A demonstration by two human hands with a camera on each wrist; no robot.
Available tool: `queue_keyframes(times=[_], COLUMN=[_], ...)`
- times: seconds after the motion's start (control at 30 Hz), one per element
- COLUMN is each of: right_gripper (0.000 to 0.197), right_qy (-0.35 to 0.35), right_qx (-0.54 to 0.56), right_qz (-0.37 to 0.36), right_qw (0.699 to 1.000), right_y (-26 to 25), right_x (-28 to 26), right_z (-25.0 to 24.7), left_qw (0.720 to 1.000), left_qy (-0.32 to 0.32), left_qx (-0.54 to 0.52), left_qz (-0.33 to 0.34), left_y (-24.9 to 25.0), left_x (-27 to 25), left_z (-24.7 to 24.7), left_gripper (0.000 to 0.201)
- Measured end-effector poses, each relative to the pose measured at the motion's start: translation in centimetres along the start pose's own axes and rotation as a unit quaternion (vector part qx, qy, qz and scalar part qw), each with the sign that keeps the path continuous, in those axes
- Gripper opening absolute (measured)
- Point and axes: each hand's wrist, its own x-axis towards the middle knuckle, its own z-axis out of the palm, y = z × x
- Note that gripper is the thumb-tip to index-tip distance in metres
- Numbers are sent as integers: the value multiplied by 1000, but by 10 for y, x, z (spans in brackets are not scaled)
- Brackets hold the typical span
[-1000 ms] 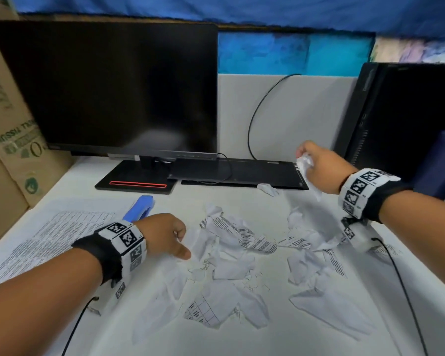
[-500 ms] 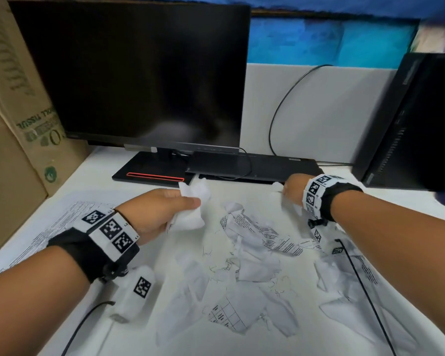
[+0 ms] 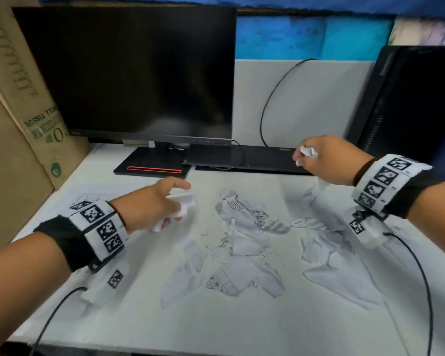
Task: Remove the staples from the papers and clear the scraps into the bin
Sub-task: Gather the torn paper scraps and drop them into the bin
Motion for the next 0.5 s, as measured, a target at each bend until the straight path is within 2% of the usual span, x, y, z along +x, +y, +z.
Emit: queue_keyframes(times=[0.07,0.13,0.2,0.27,0.33,0.4,0.5], right_gripper=[16,18,20,16,17,34,53], right_qy=[-17,-35,-43,-59,-105,-168,-214], right_qx=[40,80,58,-22,-102,-165,-210], right_qz=[28,63,72,56,19,12,33], right_qw=[999,994,995,996,989,972,953], right_y=[10,22,33,40,44,45,49], right_x=[-23,-49,-76,-103,-127,-146,-163], right_z=[-19,-31,-35,-30,-19,-5,15], left_qw=[987,946,898,879,880,879,882], left_qy=[-22,-40,-47,-49,-61,-59,-34], left_qx=[160,319,435,474,472,472,470], left_qz=[23,42,39,26,7,-1,-1], left_y=[-3,-9,-11,-17,-22,-26,-28], left_x=[-13,-27,-40,-51,-59,-61,-59], left_z=[2,7,16,25,31,35,40], left_gripper=[9,48,60,59,60,60,48])
